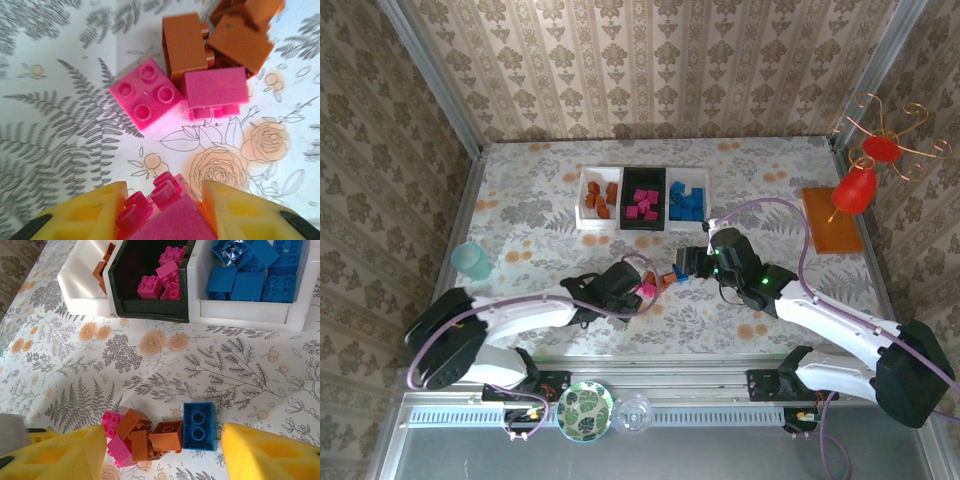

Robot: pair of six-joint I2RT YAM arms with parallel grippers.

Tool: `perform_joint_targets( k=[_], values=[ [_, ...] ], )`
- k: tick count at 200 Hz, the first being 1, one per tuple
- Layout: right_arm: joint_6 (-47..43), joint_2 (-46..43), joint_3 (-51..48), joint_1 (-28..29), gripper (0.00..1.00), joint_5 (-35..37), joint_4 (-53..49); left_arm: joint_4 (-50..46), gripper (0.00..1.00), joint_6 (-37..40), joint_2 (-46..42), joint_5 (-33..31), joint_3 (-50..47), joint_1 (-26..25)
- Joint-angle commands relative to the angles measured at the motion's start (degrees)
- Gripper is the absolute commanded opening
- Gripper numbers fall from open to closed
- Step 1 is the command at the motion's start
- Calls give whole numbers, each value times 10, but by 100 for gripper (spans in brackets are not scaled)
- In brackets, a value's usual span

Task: Sort the legos into containers by color
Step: Pick up the lego from the middle-left of the table, then place the lego in the container.

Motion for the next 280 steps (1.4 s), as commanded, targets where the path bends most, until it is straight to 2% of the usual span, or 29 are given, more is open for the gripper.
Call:
perform_joint_targets(
  k=[1,19,38,60,83,110,139,175,207,229,253,280],
  values=[
    [1,-13,-12,-5,64,16,-2,-50,33,-12,-48,-1,14,11],
    [1,-15,-14,-6,64,16,-1,-61,32,10,-55,23,53,52],
    [1,-18,-17,-7,64,15,-2,-55,31,37,-24,54,114,103],
    [4,-19,-20,-8,64,13,-6,-36,30,63,53,85,205,155],
    [5,-25,-24,-9,64,15,-12,-39,29,83,163,96,315,187],
    [6,-33,-29,-10,64,17,-17,-49,28,88,269,88,424,217],
    [9,-40,-32,-10,64,16,-22,-73,29,87,362,81,529,227],
    [11,-52,-34,-10,65,13,-25,-97,44,78,419,77,602,238],
    [11,-54,-33,-10,66,8,-26,-82,64,69,382,89,591,231],
    [12,-52,-35,-11,67,3,-22,-63,72,66,324,94,552,215],
    [13,-50,-38,-11,67,-1,-20,-29,77,55,235,99,462,187],
    [13,-51,-44,-11,67,-5,-17,15,81,24,125,99,316,151]
  ],
)
